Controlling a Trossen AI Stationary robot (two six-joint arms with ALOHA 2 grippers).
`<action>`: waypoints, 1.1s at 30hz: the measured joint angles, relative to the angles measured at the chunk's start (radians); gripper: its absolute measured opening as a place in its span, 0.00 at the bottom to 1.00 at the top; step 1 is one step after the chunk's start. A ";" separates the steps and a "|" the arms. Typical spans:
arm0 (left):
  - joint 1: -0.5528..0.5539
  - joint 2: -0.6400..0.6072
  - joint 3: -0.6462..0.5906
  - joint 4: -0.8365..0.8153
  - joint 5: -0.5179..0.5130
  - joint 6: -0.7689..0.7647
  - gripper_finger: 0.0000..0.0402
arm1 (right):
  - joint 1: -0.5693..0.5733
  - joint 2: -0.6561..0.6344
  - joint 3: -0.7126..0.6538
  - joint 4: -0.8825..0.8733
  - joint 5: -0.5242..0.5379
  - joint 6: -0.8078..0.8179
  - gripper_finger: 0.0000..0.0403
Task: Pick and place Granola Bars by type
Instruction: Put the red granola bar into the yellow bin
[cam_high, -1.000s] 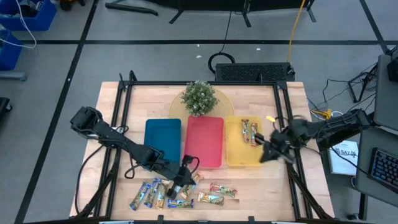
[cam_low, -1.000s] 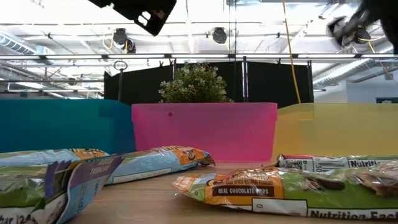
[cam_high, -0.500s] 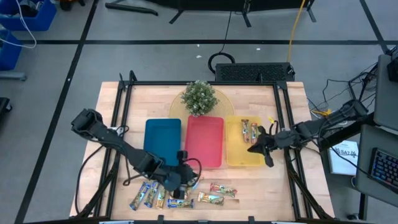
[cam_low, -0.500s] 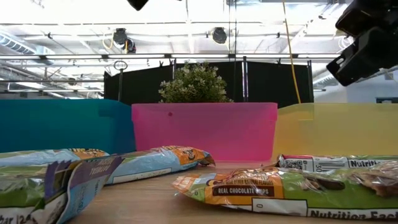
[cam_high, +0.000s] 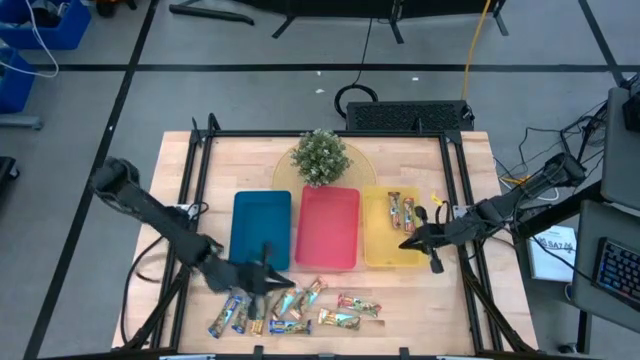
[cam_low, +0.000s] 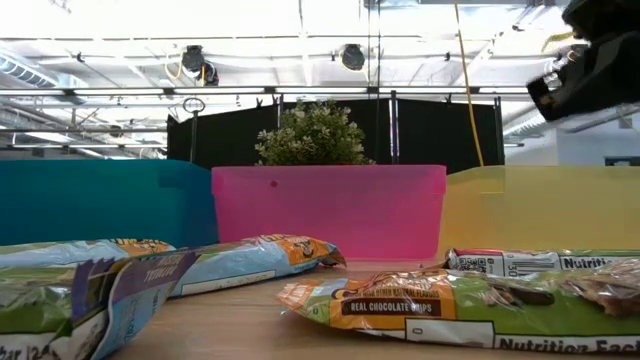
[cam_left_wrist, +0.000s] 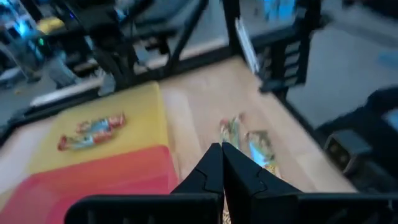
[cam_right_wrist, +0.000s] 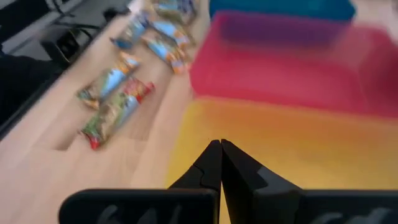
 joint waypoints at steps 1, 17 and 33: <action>0.001 -0.045 -0.041 0.031 0.000 0.000 0.01 | 0.005 -0.002 0.000 0.022 0.000 -0.035 0.00; 0.038 -0.358 -0.525 0.420 -0.109 0.130 0.01 | 0.014 -0.037 -0.023 0.100 0.075 -0.098 0.00; 0.038 -0.431 -0.632 0.472 -0.229 0.189 0.05 | 0.015 -0.019 -0.017 0.200 0.257 -0.049 0.00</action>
